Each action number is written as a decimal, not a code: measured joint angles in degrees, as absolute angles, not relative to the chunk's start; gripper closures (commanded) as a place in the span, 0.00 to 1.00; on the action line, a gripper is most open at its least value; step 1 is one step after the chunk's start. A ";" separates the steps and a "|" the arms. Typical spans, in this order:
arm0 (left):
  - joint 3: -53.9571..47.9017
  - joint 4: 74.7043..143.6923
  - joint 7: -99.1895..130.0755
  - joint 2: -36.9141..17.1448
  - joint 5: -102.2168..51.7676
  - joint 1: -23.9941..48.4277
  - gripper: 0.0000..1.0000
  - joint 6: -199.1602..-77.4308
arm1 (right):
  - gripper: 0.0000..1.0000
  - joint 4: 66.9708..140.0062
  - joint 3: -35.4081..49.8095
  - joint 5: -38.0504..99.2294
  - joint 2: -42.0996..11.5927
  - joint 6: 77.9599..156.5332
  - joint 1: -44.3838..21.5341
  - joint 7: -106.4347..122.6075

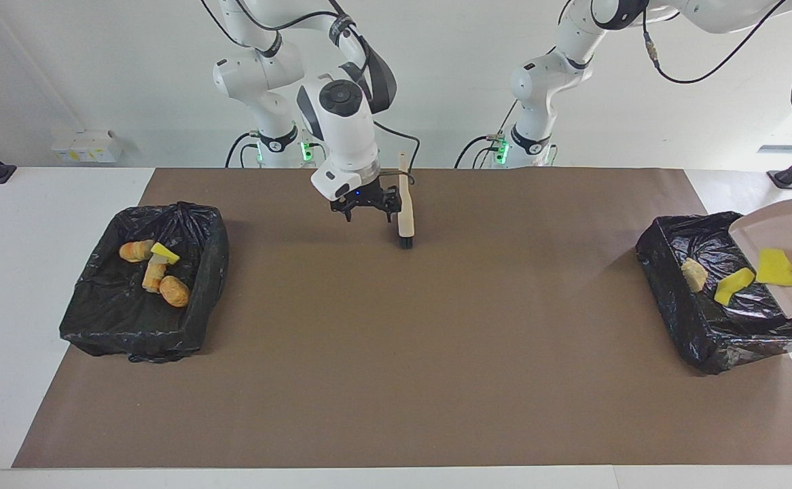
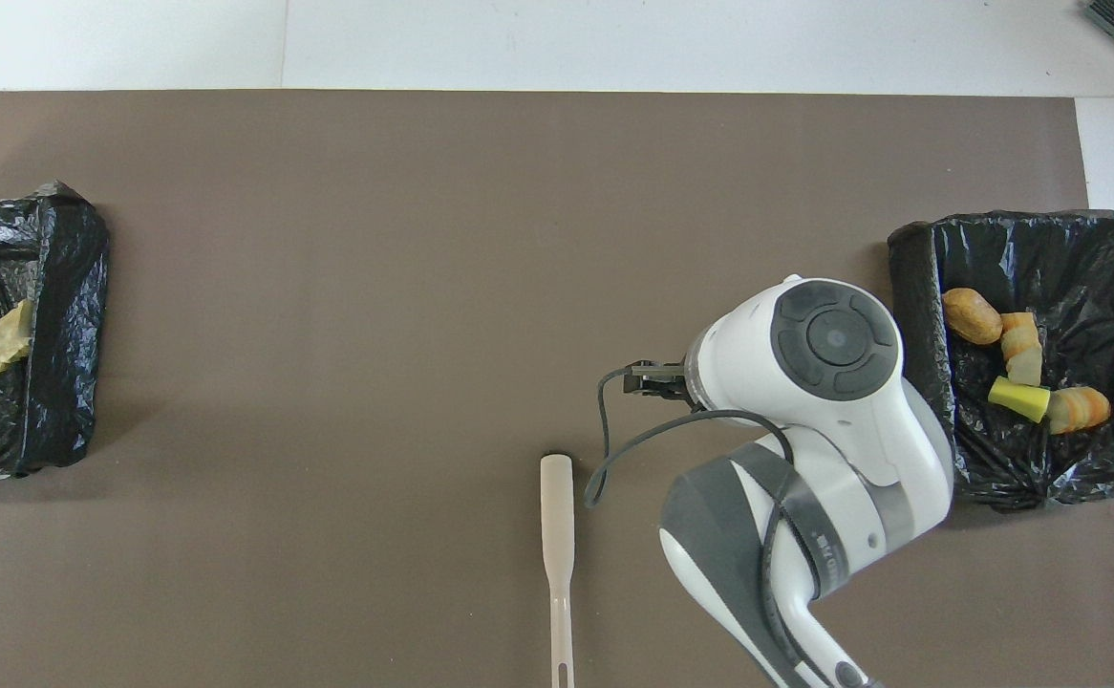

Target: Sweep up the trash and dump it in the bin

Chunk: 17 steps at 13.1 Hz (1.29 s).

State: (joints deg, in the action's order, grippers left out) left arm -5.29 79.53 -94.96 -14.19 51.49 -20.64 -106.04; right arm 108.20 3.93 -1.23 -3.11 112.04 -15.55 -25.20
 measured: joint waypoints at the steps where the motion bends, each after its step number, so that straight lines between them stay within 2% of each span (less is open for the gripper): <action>1: -5.29 79.54 -94.95 -13.58 51.87 -20.03 1.00 -106.00 | 0.00 106.50 3.89 -1.30 -2.99 109.92 -12.85 -22.09; 4: -5.29 79.57 -94.81 -12.22 54.32 -18.34 1.00 -105.94 | 0.00 102.51 2.97 -1.35 -2.09 103.49 -6.86 -15.22; 9: -5.33 80.30 -91.19 -11.21 59.49 -15.24 1.00 -104.12 | 0.00 99.60 -5.35 -1.48 3.79 93.80 -5.45 -6.51; 12: -5.41 80.84 -89.89 -10.76 59.57 -14.21 1.00 -102.24 | 0.00 95.98 -6.53 -1.91 5.51 86.45 -2.30 -1.38; 17: -5.68 81.35 -89.19 -10.71 49.13 -12.50 1.00 -97.54 | 0.00 95.25 -6.52 -1.99 6.14 84.81 -1.01 -0.68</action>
